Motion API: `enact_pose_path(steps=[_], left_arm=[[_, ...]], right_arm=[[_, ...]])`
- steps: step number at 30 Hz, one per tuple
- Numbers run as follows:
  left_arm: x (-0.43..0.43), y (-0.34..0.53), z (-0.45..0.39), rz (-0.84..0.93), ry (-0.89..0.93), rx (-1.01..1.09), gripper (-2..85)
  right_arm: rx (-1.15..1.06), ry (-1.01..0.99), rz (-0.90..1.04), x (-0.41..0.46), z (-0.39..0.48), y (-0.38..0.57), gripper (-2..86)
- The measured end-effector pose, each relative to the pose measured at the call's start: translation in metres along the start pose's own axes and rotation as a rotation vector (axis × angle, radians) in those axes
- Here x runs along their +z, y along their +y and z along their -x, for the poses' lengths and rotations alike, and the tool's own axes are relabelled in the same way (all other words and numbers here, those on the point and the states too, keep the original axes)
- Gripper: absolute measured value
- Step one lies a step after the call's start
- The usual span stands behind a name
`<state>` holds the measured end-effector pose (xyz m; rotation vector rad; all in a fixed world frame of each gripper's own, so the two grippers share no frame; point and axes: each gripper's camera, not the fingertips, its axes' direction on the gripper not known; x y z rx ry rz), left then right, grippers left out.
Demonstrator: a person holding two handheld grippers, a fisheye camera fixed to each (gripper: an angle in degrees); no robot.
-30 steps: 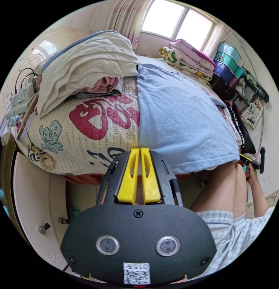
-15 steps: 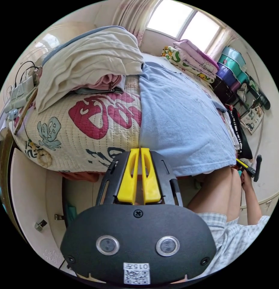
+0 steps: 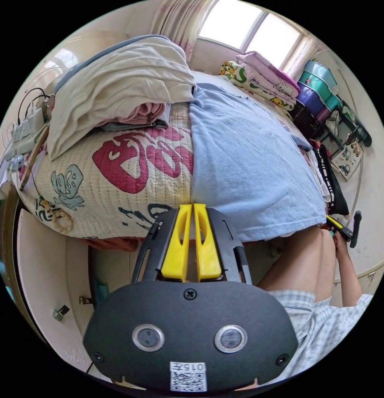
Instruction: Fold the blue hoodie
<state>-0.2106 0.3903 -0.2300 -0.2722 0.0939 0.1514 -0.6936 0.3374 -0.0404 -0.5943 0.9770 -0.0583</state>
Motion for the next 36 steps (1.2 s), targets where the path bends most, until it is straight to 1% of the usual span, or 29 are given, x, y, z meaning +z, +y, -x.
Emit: enact_pose_path(steps=[3, 5, 10, 13, 19, 23, 30, 32, 36], left_arm=[[0.001, -0.011, -0.008, 0.028, -0.028, 0.037, -0.5], [0.001, -0.017, -0.014, 0.038, -0.048, 0.053, -0.5], [0.005, -0.038, -0.036, 0.082, -0.134, 0.16, -0.5], [0.006, -0.047, -0.042, 0.094, -0.152, 0.191, -0.5], [0.008, -0.061, -0.04, 0.083, -0.136, 0.204, -0.5], [0.01, -0.074, -0.039, 0.103, -0.138, 0.216, -0.5], [0.01, -0.089, -0.025, 0.095, -0.098, 0.155, -0.5], [0.009, -0.09, -0.021, 0.089, -0.089, 0.137, -0.4], [0.006, -0.099, -0.004, 0.111, -0.031, 0.117, -0.1]], right_arm=[[-0.112, 0.111, 0.027, 0.005, 0.019, -0.003, 0.4], [-0.161, 0.143, 0.036, 0.007, 0.026, -0.005, 0.3], [-0.181, 0.062, 0.066, 0.006, 0.014, -0.017, -0.1], [-0.196, 0.061, 0.086, 0.004, 0.015, -0.027, -0.1], [-0.298, 0.12, 0.145, -0.003, 0.027, -0.051, 0.0], [-0.307, 0.145, 0.194, -0.01, 0.029, -0.071, 0.1], [-0.41, 0.206, 0.249, -0.035, 0.029, -0.103, 0.3], [-0.393, 0.194, 0.246, -0.045, 0.023, -0.112, 0.4], [-0.324, 0.101, 0.218, -0.073, -0.007, -0.132, 1.0]])
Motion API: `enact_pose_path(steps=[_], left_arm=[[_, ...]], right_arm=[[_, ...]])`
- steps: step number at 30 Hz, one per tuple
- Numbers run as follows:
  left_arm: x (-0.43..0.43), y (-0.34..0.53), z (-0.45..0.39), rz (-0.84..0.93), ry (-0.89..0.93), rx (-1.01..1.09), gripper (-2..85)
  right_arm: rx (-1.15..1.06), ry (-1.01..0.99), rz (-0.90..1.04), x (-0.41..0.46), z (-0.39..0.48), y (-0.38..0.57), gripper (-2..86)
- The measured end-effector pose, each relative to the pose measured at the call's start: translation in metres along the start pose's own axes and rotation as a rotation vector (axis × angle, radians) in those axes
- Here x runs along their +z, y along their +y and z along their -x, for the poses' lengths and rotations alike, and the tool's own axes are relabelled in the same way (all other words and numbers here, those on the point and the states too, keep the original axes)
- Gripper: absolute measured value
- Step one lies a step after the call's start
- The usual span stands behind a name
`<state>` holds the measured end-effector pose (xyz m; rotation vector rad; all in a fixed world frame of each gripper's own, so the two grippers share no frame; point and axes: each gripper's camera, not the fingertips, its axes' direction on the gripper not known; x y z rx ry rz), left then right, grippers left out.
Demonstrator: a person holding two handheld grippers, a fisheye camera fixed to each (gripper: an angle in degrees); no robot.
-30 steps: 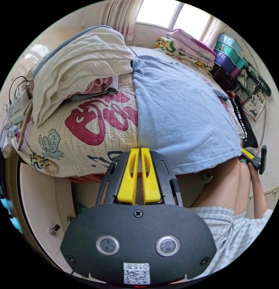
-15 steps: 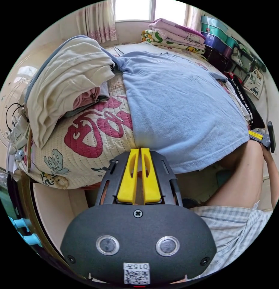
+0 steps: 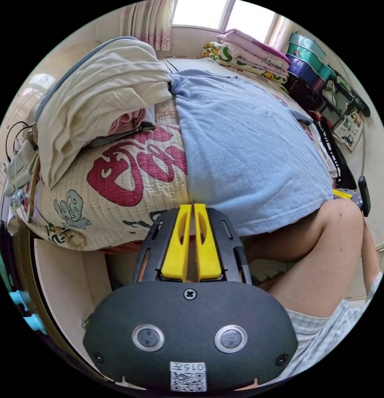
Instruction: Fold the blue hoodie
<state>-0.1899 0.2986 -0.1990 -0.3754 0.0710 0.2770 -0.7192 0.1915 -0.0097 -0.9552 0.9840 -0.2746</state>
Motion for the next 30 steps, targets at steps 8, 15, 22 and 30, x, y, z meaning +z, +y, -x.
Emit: enact_pose_path(steps=[8, 15, 22, 30], left_arm=[[-0.052, -0.018, 0.055, -0.063, 0.175, 0.006, -0.3], [-0.077, -0.167, -0.027, -0.161, 0.279, 0.359, 4.3], [-0.015, -0.387, -0.199, -0.131, 0.533, 0.616, 4.3], [0.048, -0.573, -0.369, -0.131, 0.407, 0.721, 5.9]], right_arm=[[0.367, -0.523, -0.089, -0.041, -0.143, 0.029, 6.6], [0.526, -0.578, -0.38, -0.124, -0.245, 0.046, 5.9], [0.661, -0.683, -0.572, -0.166, -0.335, -0.08, 9.7], [0.841, -0.683, -0.7, -0.158, -0.415, -0.187, 12.2]])
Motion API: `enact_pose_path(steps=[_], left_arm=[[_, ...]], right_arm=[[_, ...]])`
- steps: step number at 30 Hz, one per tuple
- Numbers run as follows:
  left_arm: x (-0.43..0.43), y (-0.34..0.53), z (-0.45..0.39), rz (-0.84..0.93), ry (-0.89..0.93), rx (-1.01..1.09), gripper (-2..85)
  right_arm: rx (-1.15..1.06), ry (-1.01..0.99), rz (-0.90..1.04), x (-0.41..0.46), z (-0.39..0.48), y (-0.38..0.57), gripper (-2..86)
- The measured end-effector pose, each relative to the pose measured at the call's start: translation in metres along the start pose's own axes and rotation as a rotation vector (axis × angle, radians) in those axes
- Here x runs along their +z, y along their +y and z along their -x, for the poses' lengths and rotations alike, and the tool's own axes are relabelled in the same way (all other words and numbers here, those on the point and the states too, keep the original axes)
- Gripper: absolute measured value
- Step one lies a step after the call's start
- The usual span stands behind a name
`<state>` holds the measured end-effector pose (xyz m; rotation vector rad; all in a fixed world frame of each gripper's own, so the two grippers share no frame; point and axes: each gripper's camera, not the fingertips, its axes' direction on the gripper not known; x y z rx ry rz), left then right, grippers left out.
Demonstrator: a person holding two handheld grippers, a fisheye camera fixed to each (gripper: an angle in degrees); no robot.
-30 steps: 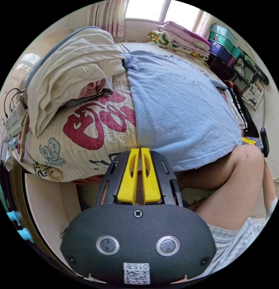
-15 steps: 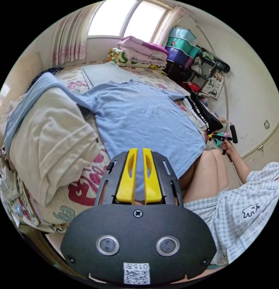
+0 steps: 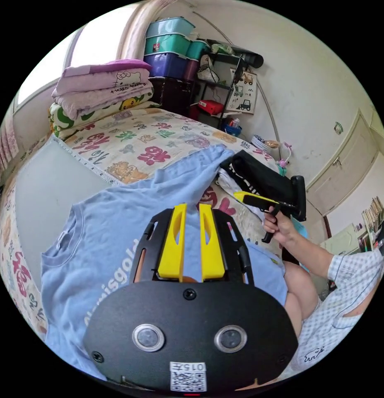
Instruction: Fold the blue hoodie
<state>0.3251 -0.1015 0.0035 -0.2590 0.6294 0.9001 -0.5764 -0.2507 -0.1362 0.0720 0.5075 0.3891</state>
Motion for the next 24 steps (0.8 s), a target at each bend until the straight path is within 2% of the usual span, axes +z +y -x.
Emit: enact_pose_path(steps=[6, 8, 9, 11, 14, 18, 24], left_arm=[[0.099, -0.112, 0.034, 0.029, -0.032, -0.112, 8.2], [0.13, -0.131, 0.043, 0.056, 0.011, -0.17, 8.9], [0.151, -0.142, 0.049, 0.088, 0.051, -0.205, 9.3], [0.172, -0.158, 0.052, 0.089, 0.082, -0.22, 9.9], [0.199, -0.185, 0.051, 0.065, 0.054, -0.208, 10.9], [0.246, -0.211, 0.05, 0.121, 0.053, -0.237, 12.5], [0.262, -0.227, 0.018, 0.162, -0.156, -0.193, 8.5]], right_arm=[[0.165, 0.028, -0.106, 0.033, -0.025, -0.065, 12.0], [0.155, 0.012, -0.105, 0.041, -0.04, -0.071, 7.7], [0.22, -0.07, -0.074, 0.043, -0.059, -0.074, 3.6], [0.215, -0.173, -0.128, 0.029, -0.066, -0.074, 0.7], [0.195, -0.126, -0.108, 0.024, -0.056, -0.086, -0.3], [0.211, -0.138, -0.096, 0.018, -0.056, -0.095, -0.7], [0.204, -0.156, -0.098, 0.011, -0.052, -0.094, -0.8]])
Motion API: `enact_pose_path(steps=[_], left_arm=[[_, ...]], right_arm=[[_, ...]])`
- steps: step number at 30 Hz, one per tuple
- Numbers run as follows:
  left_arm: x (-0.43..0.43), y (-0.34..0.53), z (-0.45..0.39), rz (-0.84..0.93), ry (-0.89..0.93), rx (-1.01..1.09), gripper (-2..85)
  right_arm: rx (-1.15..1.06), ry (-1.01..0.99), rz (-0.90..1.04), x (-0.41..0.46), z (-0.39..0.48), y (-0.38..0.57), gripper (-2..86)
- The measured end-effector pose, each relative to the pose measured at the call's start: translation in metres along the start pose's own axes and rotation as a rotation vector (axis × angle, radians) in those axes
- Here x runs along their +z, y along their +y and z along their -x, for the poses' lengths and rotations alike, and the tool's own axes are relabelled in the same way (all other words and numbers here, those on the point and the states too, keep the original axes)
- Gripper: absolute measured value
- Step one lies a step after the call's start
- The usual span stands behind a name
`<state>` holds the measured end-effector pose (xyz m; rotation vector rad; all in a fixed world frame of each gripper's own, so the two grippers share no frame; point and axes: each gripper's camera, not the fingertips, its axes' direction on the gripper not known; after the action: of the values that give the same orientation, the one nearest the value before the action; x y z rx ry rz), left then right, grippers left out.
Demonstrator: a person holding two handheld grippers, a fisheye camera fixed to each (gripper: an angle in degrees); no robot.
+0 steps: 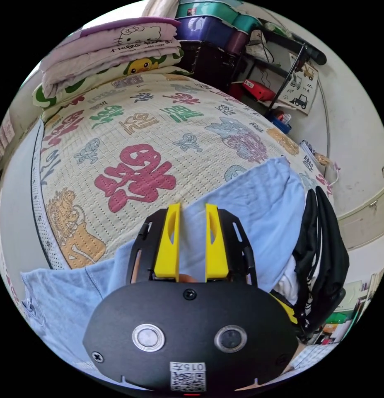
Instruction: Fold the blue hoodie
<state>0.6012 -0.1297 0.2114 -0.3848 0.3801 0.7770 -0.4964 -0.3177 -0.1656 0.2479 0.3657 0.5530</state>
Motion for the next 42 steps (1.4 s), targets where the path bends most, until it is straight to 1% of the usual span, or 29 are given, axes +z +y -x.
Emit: enact_pose_path(steps=[1, 3, 5, 6, 9, 11, 13, 14, 16, 17, 19, 20, 22, 23, 25, 27, 28, 29, 30, 31, 32, 33, 34, 35, 36, 37, 38, 39, 42], left_arm=[[-0.001, -0.003, -0.005, 0.012, -0.02, 0.019, 6.8], [-0.004, -0.008, -0.009, 0.027, 0.012, 0.052, 3.7], [-0.016, -0.008, -0.008, -0.018, 0.015, 0.048, 2.3], [-0.031, -0.005, -0.006, -0.085, 0.031, 0.035, 1.7], [-0.076, 0.006, 0.006, -0.196, 0.087, 0.022, 1.1], [-0.108, 0.019, 0.013, -0.244, 0.072, 0.052, 1.0], [-0.151, 0.047, 0.03, -0.294, 0.051, 0.075, 0.9], [-0.16, 0.056, 0.036, -0.302, 0.047, 0.073, 0.9], [-0.193, 0.097, 0.065, -0.321, 0.052, 0.039, 0.8], [-0.2, 0.109, 0.073, -0.325, 0.055, 0.032, 0.8], [-0.219, 0.16, 0.1, -0.329, 0.041, -0.005, 0.9], [-0.221, 0.173, 0.107, -0.326, 0.036, -0.011, 0.9], [-0.218, 0.215, 0.137, -0.268, 0.019, -0.08, 1.1], [-0.215, 0.223, 0.144, -0.251, 0.02, -0.102, 1.2], [-0.199, 0.241, 0.164, -0.159, 0.056, -0.127, 1.8], [-0.193, 0.243, 0.165, -0.09, 0.064, -0.1, 2.7], [-0.198, 0.239, 0.162, -0.08, 0.028, -0.083, 3.7], [-0.204, 0.236, 0.16, -0.092, 0.001, -0.069, 4.3], [-0.216, 0.229, 0.155, -0.127, -0.056, -0.045, 6.0], [-0.227, 0.218, 0.151, -0.164, -0.101, -0.031, 8.2], [-0.231, 0.211, 0.148, -0.183, -0.113, -0.022, 8.7], [-0.234, 0.195, 0.142, -0.214, -0.113, 0.0, 9.7], [-0.23, 0.176, 0.134, -0.229, -0.082, 0.029, 10.2], [-0.225, 0.165, 0.129, -0.228, -0.061, 0.044, 10.5], [-0.209, 0.143, 0.12, -0.213, -0.012, 0.07, 11.3], [-0.187, 0.12, 0.112, -0.179, 0.019, 0.074, 12.6], [-0.175, 0.109, 0.108, -0.16, 0.024, 0.068, 13.5], [-0.15, 0.089, 0.1, -0.126, 0.03, 0.066, 14.6], [-0.091, 0.054, 0.085, -0.051, 0.068, 0.041, 15.0]], right_arm=[[-0.002, -0.002, -0.001, -0.001, 0.001, 0.002, -0.8], [-0.006, -0.002, -0.002, -0.002, 0.001, 0.005, -0.7], [-0.021, 0.002, -0.007, -0.004, 0.004, 0.009, -0.5], [-0.049, 0.012, -0.018, -0.007, 0.009, 0.012, -0.3], [-0.209, 0.027, -0.081, -0.021, 0.035, 0.024, 0.2], [-0.322, -0.009, -0.096, -0.025, 0.051, 0.035, 0.4], [-0.45, -0.11, -0.054, -0.024, 0.065, 0.048, 0.5], [-0.475, -0.145, -0.04, -0.024, 0.068, 0.05, 0.5], [-0.59, -0.282, 0.031, -0.02, 0.077, 0.062, 0.6], [-0.62, -0.309, 0.051, -0.019, 0.079, 0.066, 0.7], [-0.752, -0.404, 0.175, -0.006, 0.089, 0.08, 0.9], [-0.786, -0.418, 0.218, 0.0, 0.092, 0.085, 1.0], [-0.903, -0.431, 0.425, 0.031, 0.102, 0.109, 1.5], [-0.921, -0.423, 0.481, 0.04, 0.104, 0.116, 1.7], [-0.974, -0.376, 0.634, 0.069, 0.107, 0.136, 2.6], [-0.999, -0.401, 0.672, 0.071, 0.104, 0.138, 3.6], [-1.005, -0.431, 0.683, 0.065, 0.096, 0.132, 3.7], [-0.991, -0.436, 0.675, 0.061, 0.089, 0.126, 3.7], [-0.915, -0.414, 0.62, 0.056, 0.072, 0.109, 3.8], [-0.777, -0.352, 0.529, 0.056, 0.05, 0.087, 4.1], [-0.685, -0.32, 0.471, 0.056, 0.037, 0.076, 4.4], [-0.512, -0.289, 0.352, 0.058, 0.011, 0.061, 5.4], [-0.388, -0.297, 0.212, 0.06, -0.011, 0.057, 6.8], [-0.34, -0.285, 0.141, 0.062, -0.019, 0.059, 7.3], [-0.295, -0.188, 0.06, 0.073, -0.027, 0.064, 8.3], [-0.259, -0.027, 0.066, 0.095, -0.03, 0.067, 8.7], [-0.227, 0.023, 0.097, 0.107, -0.034, 0.066, 8.9], [-0.192, 0.037, 0.167, 0.126, -0.04, 0.064, 8.9], [-0.183, 0.055, 0.164, 0.146, -0.051, 0.071, 7.7]])
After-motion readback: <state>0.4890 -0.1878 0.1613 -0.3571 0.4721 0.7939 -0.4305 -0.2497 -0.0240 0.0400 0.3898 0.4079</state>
